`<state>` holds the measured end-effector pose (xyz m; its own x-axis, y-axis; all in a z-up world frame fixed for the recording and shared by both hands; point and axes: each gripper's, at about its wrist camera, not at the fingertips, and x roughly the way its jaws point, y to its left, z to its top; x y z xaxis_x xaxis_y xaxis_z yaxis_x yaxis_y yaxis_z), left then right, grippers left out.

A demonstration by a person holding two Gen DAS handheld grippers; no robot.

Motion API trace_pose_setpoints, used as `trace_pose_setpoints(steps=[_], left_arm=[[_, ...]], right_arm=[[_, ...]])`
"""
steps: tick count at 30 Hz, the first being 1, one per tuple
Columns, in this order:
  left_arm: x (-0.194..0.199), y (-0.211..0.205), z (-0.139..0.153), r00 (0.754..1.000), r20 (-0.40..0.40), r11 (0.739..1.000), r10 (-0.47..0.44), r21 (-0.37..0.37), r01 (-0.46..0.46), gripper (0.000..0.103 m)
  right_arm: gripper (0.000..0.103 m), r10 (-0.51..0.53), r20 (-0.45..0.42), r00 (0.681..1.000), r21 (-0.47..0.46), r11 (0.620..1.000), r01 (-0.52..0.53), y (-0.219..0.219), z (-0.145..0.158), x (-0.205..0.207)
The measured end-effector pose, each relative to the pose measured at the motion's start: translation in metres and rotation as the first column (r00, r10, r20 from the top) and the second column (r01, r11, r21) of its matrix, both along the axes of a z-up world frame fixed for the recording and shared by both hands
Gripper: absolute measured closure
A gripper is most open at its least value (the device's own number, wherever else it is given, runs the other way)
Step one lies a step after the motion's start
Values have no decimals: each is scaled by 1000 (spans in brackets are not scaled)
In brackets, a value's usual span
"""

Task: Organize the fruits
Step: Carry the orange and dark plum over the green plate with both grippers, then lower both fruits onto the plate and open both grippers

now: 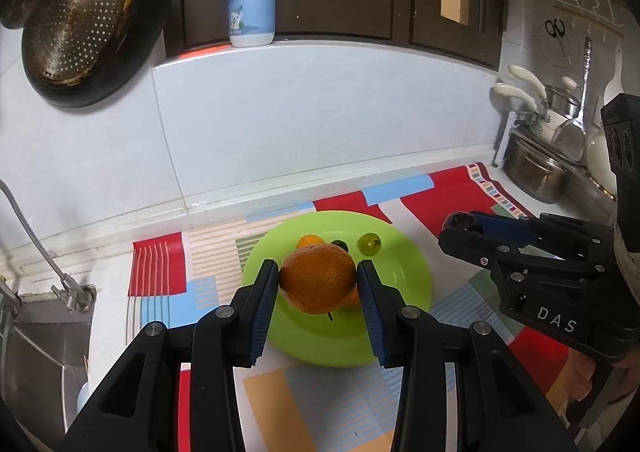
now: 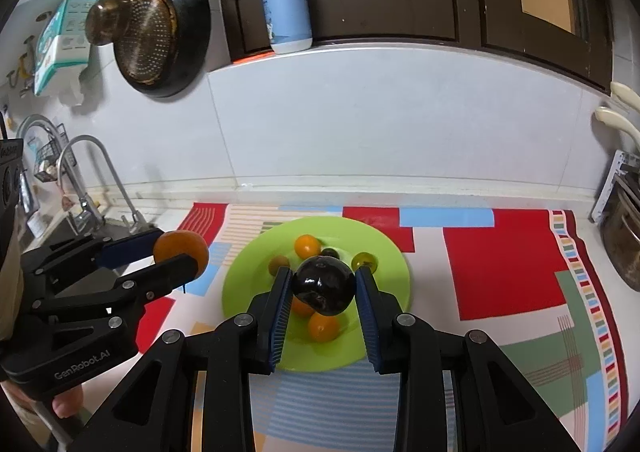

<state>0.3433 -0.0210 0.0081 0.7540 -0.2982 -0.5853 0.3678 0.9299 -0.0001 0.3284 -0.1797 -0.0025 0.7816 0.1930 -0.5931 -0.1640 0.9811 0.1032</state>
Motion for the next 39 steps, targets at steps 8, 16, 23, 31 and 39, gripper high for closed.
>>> trace_pose_setpoints(steps=[8,16,23,31,39], left_arm=[[35,-1,-12,999,-36,1000,5,1,-5,63],[66,-3,-31,997,-74,1000,-6,0,6,63],[89,-5,-45,995,-95,1000,-30,2,31,63],[110,-9,-62,991,-125,999,-51,10,52,63],[124,-15,-76,985,-161,998,-63,18,67,63]], right_arm=[[70,-5,-30,1000,-5,1000,4,-1,-11,30],[70,-9,-69,998,-5,1000,9,-2,-28,58],[70,-13,-117,993,-5,1000,13,-2,-48,82],[70,-8,-167,986,2,1000,9,-2,-69,99],[70,-8,-191,982,4,1000,9,-2,-78,108]])
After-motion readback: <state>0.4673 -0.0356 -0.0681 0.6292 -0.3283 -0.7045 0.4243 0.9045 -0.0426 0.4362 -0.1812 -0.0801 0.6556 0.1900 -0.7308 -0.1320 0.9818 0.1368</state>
